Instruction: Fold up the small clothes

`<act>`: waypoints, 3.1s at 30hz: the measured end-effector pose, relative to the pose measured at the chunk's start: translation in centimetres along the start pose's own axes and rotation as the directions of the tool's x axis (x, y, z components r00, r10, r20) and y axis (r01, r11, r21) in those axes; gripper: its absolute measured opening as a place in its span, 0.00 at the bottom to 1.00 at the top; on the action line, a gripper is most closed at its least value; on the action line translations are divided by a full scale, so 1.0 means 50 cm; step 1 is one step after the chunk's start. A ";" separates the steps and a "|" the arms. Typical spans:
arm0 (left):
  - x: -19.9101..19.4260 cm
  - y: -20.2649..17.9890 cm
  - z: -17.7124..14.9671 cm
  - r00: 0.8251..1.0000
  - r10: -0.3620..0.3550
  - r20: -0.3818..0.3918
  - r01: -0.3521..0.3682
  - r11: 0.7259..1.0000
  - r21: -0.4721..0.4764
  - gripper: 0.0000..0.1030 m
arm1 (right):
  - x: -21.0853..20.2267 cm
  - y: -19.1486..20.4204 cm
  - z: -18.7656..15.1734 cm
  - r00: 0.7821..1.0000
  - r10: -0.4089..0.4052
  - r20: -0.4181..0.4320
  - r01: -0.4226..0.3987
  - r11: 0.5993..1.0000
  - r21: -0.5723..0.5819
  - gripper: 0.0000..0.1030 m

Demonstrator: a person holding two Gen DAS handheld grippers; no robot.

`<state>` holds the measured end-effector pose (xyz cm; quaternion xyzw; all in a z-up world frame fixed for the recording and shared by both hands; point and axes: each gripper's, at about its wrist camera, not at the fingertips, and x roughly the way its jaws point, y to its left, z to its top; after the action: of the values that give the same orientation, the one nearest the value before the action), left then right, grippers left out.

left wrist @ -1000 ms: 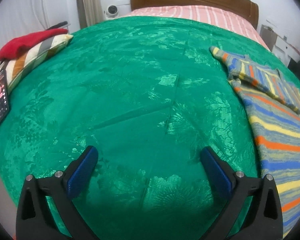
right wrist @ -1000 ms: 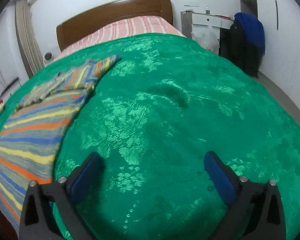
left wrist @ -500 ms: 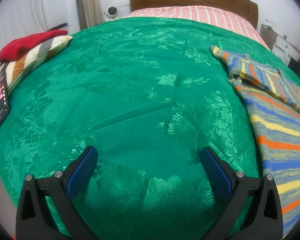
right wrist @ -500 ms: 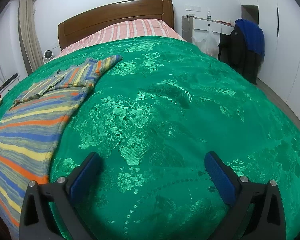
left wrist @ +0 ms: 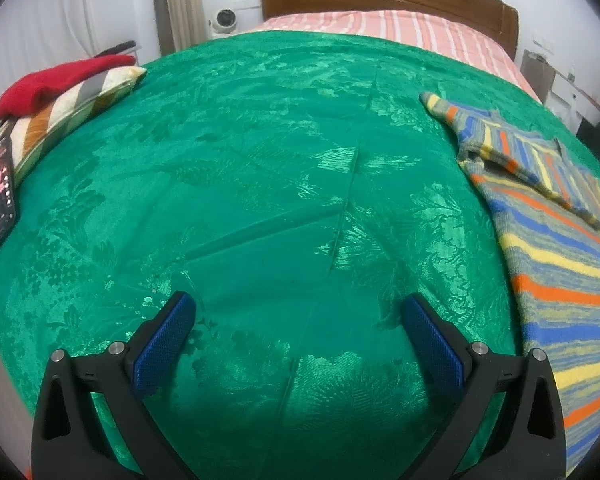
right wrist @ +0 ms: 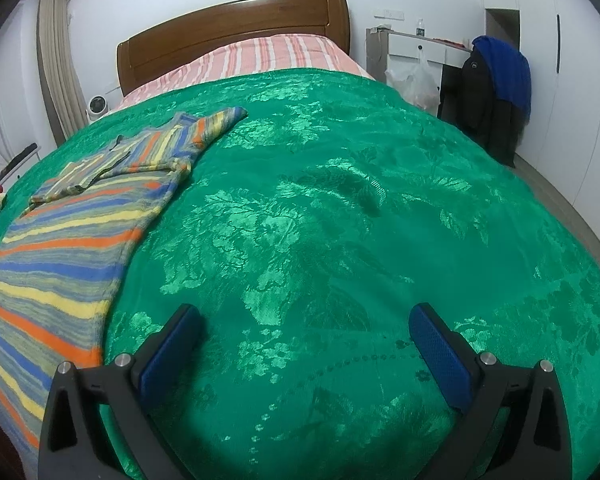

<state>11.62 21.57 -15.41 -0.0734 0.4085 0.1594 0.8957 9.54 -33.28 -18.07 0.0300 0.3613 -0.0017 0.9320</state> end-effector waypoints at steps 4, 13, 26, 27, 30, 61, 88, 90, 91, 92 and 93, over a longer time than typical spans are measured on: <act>-0.001 0.000 0.003 1.000 -0.009 -0.017 0.009 1.000 0.004 1.00 | -0.004 0.001 0.001 1.000 0.011 -0.023 -0.011 1.000 -0.009 1.00; -0.005 -0.025 0.000 0.998 0.019 -0.056 -0.016 0.999 0.044 1.00 | -0.009 0.025 0.015 0.981 -0.089 -0.175 0.094 0.995 0.020 1.00; -0.190 -0.079 -0.088 0.889 -0.344 -0.301 0.410 0.891 0.193 0.99 | -0.099 0.016 0.028 0.903 0.364 -0.228 -0.358 0.931 0.070 1.00; -0.196 -0.096 -0.112 0.888 -0.327 -0.323 0.407 0.886 0.221 0.97 | -0.109 0.024 0.020 0.884 0.396 -0.249 -0.392 0.917 0.067 1.00; -0.192 -0.136 -0.175 0.870 -0.288 -0.401 0.413 0.869 0.273 0.75 | -0.136 0.077 -0.028 0.813 0.448 -0.373 -0.474 0.880 0.024 0.97; 0.034 -0.182 0.318 0.838 -0.516 -0.179 0.523 0.852 -0.011 0.04 | 0.147 0.131 0.365 0.830 0.525 -0.186 -0.508 0.851 0.135 0.06; 0.098 -0.077 0.182 0.973 -0.224 -0.051 0.225 0.974 0.006 0.87 | 0.452 0.293 0.541 0.810 0.450 -0.376 -0.424 0.893 0.153 0.30; 0.102 -0.076 0.174 0.977 -0.209 -0.034 0.210 0.978 0.009 0.89 | 0.441 0.283 0.587 0.860 0.447 -0.246 -0.396 0.889 0.230 0.31; 0.102 -0.075 0.170 0.976 -0.215 -0.025 0.216 0.976 0.012 0.92 | 0.427 0.284 0.598 0.861 0.459 -0.219 -0.406 0.880 0.246 0.31; 0.104 -0.075 0.168 0.974 -0.224 -0.019 0.224 0.974 0.014 0.94 | 0.407 0.292 0.606 0.857 0.474 -0.205 -0.424 0.872 0.243 0.31; 0.107 -0.076 0.166 0.973 -0.231 -0.016 0.231 0.973 0.018 0.96 | 0.375 0.319 0.610 0.840 0.493 -0.226 -0.457 0.868 0.192 0.31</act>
<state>22.10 21.37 -14.01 -0.1127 0.4050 0.0496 0.9060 44.34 -18.77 -7.33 0.1793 0.4642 0.2102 0.8415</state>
